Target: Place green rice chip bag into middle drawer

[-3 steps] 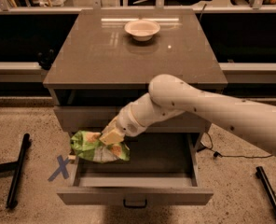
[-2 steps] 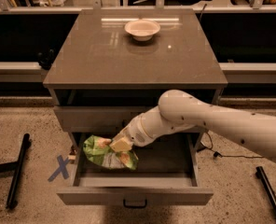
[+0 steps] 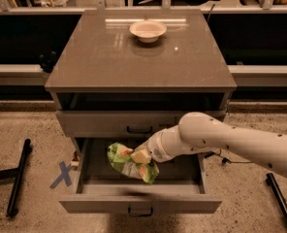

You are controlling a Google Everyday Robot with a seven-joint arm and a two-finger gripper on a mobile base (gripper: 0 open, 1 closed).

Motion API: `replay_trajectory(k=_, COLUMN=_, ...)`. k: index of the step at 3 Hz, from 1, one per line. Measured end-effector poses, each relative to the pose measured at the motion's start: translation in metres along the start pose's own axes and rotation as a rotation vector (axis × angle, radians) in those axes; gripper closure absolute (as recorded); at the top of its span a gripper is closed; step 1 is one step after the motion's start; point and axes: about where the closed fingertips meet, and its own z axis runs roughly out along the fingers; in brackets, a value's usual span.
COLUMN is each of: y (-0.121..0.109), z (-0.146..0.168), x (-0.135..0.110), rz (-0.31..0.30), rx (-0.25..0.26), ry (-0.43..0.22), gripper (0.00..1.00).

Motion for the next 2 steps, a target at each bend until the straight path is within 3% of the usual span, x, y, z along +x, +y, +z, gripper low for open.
replay_trajectory(k=1, y=0.000, z=0.000, x=0.000, rz=0.000, rx=0.000, ry=0.000, gripper=1.00)
replay_trajectory(k=2, y=-0.019, z=0.006, x=0.021, rz=0.061, rx=0.067, ry=0.024, gripper=1.00)
